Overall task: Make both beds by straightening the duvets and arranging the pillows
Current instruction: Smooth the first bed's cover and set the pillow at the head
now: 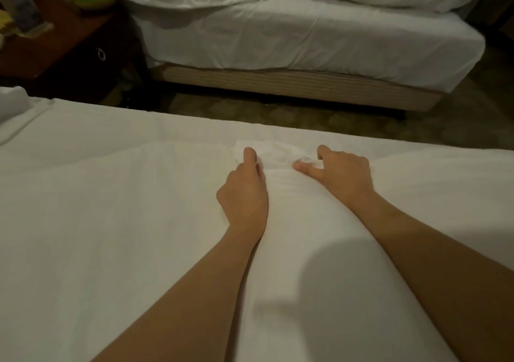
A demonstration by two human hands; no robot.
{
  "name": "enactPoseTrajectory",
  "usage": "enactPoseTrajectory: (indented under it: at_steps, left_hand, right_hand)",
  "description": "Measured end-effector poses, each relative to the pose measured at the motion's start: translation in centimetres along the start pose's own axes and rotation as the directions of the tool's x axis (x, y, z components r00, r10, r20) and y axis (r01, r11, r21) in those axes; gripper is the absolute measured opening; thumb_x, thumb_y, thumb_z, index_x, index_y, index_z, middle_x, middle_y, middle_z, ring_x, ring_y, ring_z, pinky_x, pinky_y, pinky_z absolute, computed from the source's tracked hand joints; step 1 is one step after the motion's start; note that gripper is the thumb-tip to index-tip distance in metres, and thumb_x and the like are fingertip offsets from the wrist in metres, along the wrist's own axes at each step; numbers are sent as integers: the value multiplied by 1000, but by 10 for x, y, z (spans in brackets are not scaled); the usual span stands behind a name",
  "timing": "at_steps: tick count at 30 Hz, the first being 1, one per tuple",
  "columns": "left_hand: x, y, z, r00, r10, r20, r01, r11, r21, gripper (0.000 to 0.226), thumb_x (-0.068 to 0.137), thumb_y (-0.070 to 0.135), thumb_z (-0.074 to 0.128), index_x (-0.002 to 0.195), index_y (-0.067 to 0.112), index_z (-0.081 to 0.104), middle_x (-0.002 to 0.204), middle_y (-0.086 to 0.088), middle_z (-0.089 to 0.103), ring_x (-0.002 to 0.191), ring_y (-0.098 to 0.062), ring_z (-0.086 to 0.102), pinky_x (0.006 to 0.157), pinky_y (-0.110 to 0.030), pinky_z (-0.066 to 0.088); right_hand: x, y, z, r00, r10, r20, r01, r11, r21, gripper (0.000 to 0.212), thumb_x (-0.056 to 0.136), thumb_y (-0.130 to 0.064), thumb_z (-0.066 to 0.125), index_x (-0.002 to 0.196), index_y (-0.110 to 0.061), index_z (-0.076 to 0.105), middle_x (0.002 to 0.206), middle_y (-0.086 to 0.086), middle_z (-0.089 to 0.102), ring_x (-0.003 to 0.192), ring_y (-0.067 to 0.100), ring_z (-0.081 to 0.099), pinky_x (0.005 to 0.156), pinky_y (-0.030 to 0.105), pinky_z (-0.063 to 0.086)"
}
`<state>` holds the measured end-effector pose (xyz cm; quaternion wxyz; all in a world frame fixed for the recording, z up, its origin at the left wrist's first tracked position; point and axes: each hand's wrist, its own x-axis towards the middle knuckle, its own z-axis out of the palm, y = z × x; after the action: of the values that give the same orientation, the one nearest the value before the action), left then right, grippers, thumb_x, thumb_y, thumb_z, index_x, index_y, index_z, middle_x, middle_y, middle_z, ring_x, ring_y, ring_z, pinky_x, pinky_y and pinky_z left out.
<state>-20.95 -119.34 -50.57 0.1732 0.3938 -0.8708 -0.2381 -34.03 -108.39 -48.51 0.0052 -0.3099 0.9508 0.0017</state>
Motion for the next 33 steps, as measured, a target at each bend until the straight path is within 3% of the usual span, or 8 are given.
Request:
enactPoseTrajectory:
  at_steps: [6, 9, 11, 13, 17, 20, 26, 33]
  left_hand:
    - [-1, -3, -3, 998, 40, 46, -47, 985, 165, 36, 101, 22, 38, 136, 23, 38, 112, -10, 47, 89, -21, 41, 66, -31, 34]
    - [3, 9, -20, 986, 24, 165, -70, 959, 274, 45, 101, 21, 36, 143, 29, 24, 132, -8, 38, 114, -24, 42, 89, -34, 37]
    - [2, 32, -36, 982, 23, 188, -77, 956, 283, 48, 101, 21, 37, 146, 30, 22, 147, -9, 27, 132, -25, 31, 107, -40, 27]
    - [-7, 69, -50, 981, 79, 179, -121, 964, 236, 45, 102, 27, 38, 146, 30, 27, 154, -6, 21, 142, -23, 17, 117, -42, 10]
    - [-52, 196, -54, 953, 125, 276, -99, 989, -107, 42, 103, 32, 31, 145, 32, 31, 154, 2, 27, 144, -18, 14, 117, -46, 3]
    - [-112, 249, -22, 939, 173, 299, -138, 981, -134, 49, 101, 38, 11, 149, 37, 21, 158, 2, 21, 147, -21, 10, 118, -50, 0]
    - [-140, 226, 29, 963, 195, 188, -179, 979, -96, 78, 77, 49, -17, 150, 40, 6, 160, 5, 10, 148, -17, 3, 117, -44, -6]
    - [-143, 215, 55, 973, 200, 114, -183, 973, -140, 76, 79, 50, -11, 150, 37, 15, 158, 3, 17, 147, -17, 10, 117, -41, -5]
  right_hand:
    - [-7, -5, -4, 998, 33, -44, -28, 994, 104, 53, 91, -66, 35, 109, -21, 55, 105, 2, 62, 97, 21, 56, 84, 35, 37]
    - [-25, -8, -27, 1000, -23, -15, 24, 995, 100, 39, 97, -53, 35, 115, -24, 53, 118, 0, 59, 107, 19, 52, 92, 34, 31]
    - [-37, 8, -52, 990, -135, 32, 135, 991, -8, 33, 99, -45, 37, 126, -29, 48, 131, -4, 51, 120, 17, 45, 105, 37, 23]
    - [-44, 38, -86, 994, -102, 36, 101, 995, 15, 37, 99, -48, 34, 128, -32, 48, 135, -7, 49, 126, 13, 41, 112, 39, 13]
    - [-70, 138, -143, 991, 125, 53, -128, 990, 56, 45, 99, -53, 26, 132, -32, 49, 140, -6, 49, 129, 14, 41, 115, 41, 14]
    - [-105, 208, -155, 957, 262, 123, -275, 956, 106, 46, 100, -51, 24, 137, -33, 44, 147, -6, 42, 136, 15, 34, 117, 40, 9]
    - [-111, 263, -113, 952, 256, 169, -302, 883, 361, 51, 97, -56, 26, 142, -35, 39, 150, -7, 38, 137, 16, 34, 118, 40, 13]
    - [-85, 270, -73, 931, 273, 241, -359, 802, 477, 59, 91, -67, 30, 139, -35, 40, 147, -7, 42, 132, 19, 41, 110, 37, 26]
